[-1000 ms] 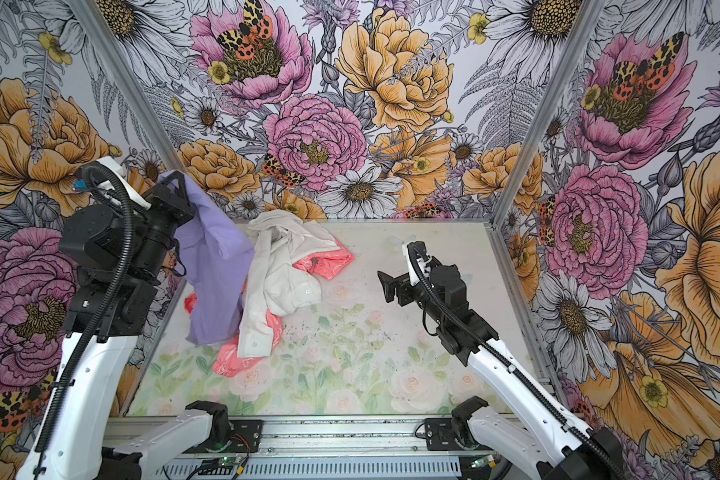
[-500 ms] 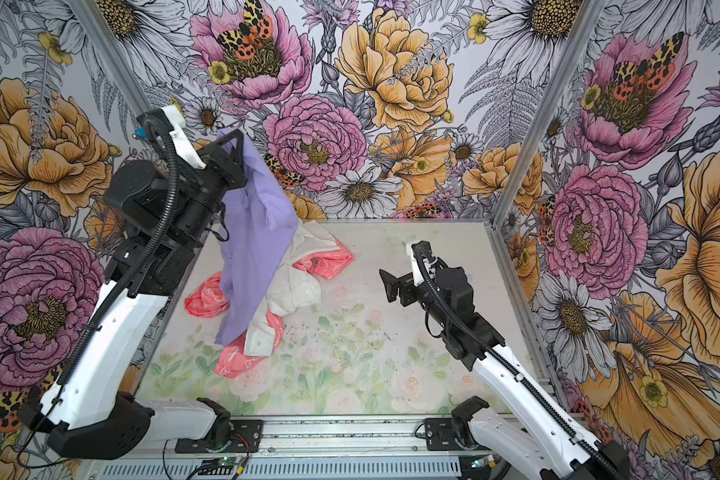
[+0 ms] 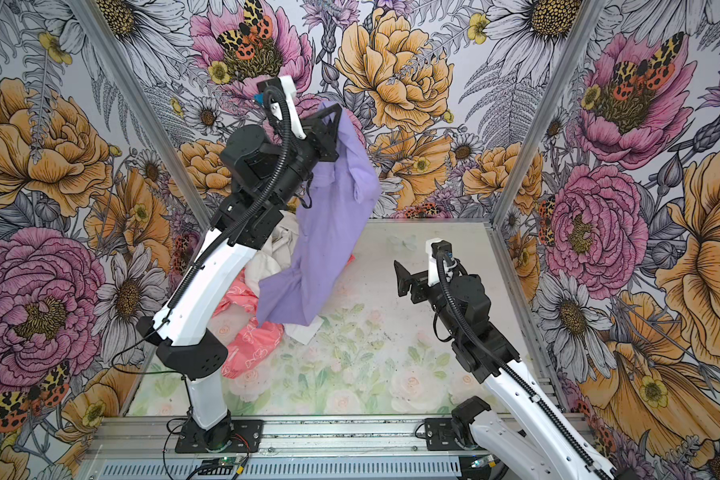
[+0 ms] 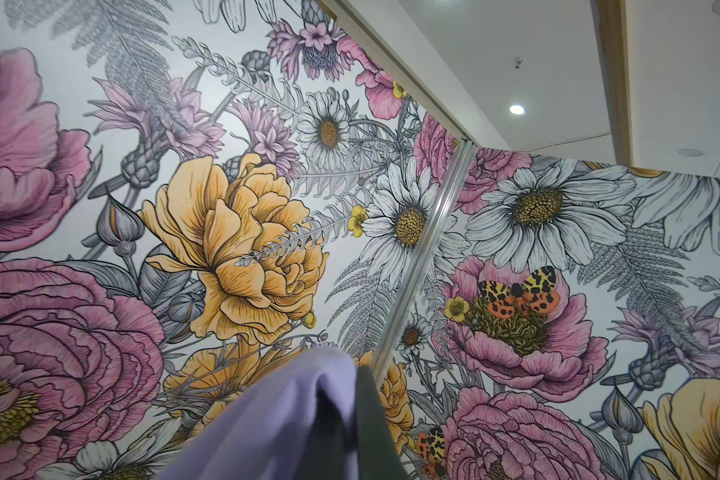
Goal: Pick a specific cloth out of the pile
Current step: 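Lower the purple cloth onto the open table area with the left gripper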
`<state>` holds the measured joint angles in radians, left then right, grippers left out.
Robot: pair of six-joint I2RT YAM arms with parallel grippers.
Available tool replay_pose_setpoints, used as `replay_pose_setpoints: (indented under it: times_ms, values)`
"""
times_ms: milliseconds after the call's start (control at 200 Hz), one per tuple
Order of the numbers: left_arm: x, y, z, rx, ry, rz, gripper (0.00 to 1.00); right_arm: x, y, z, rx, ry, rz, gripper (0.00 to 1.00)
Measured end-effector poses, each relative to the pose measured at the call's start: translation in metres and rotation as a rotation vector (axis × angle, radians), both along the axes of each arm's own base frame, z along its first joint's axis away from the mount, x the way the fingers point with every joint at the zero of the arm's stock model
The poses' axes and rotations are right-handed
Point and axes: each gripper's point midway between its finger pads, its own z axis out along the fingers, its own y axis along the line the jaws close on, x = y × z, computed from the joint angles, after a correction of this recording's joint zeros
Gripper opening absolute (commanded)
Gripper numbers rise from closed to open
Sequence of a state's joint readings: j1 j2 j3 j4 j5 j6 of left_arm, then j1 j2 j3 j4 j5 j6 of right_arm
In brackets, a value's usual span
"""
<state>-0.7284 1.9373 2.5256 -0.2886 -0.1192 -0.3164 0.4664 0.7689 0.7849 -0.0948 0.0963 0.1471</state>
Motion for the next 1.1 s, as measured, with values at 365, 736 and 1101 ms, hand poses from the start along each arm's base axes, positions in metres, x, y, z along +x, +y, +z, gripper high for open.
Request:
replay_pose_setpoints:
  times_ms: [365,736,1101]
  values:
    - [0.029,-0.098,-0.137,0.17,0.236,-0.169,0.0,-0.01,-0.019,0.006,0.017,-0.008,-0.072,0.99]
    - [0.018,-0.083,-0.348,0.349,0.595,-0.154,0.0,0.0,-0.012,-0.014,-0.017,0.057,-0.066,1.0]
    - [-0.01,-0.025,-0.431,0.379,0.796,-0.078,0.0,0.017,0.025,-0.066,-0.047,0.233,0.077,0.99]
